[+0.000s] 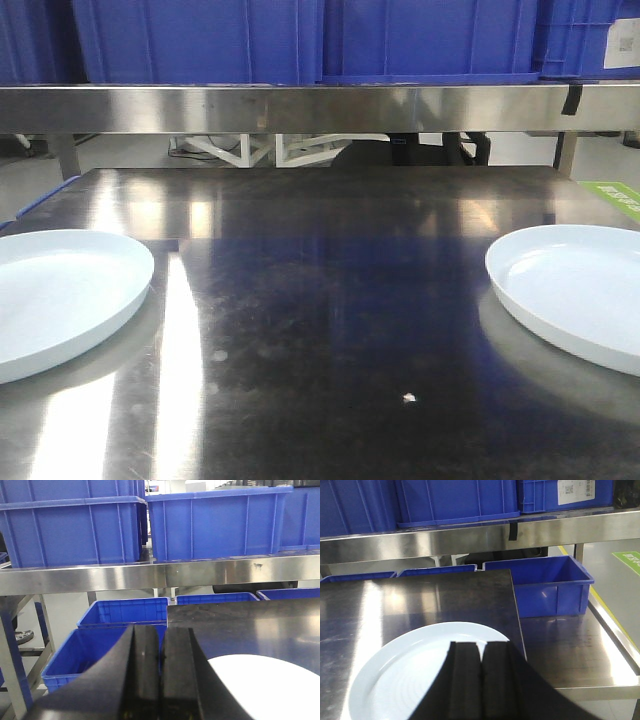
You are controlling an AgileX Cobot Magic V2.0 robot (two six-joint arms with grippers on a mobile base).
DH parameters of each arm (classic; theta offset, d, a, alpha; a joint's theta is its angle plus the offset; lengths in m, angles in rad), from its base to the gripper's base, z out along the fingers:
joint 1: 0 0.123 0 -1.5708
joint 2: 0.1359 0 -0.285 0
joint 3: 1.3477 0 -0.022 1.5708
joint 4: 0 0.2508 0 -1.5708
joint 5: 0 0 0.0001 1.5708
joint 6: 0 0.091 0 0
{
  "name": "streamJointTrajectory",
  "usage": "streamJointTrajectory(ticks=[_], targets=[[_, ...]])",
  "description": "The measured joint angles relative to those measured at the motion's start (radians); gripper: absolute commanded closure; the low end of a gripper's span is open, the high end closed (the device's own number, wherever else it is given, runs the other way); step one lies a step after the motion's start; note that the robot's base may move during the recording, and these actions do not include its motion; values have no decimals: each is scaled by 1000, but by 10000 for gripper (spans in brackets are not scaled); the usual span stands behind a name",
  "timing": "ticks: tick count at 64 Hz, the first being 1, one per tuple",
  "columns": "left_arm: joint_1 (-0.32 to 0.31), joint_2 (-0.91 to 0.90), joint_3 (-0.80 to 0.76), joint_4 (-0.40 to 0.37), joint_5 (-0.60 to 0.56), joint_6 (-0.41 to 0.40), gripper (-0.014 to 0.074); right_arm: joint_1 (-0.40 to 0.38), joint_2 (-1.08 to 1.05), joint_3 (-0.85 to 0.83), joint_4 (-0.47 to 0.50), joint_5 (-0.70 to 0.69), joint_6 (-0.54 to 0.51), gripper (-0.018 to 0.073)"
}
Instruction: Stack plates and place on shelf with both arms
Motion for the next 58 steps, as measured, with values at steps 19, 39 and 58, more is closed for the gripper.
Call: streamJointTrajectory(ticks=[19, 39, 58], targets=[[0, 0, 0, -2, 0, 0, 516, 0, 0, 0, 0, 0, 0, 504], [0, 0, 0, -2, 0, 0, 516, 0, 0, 0, 0, 0, 0, 504], [0, 0, 0, -2, 0, 0, 516, 0, 0, 0, 0, 0, 0, 504]])
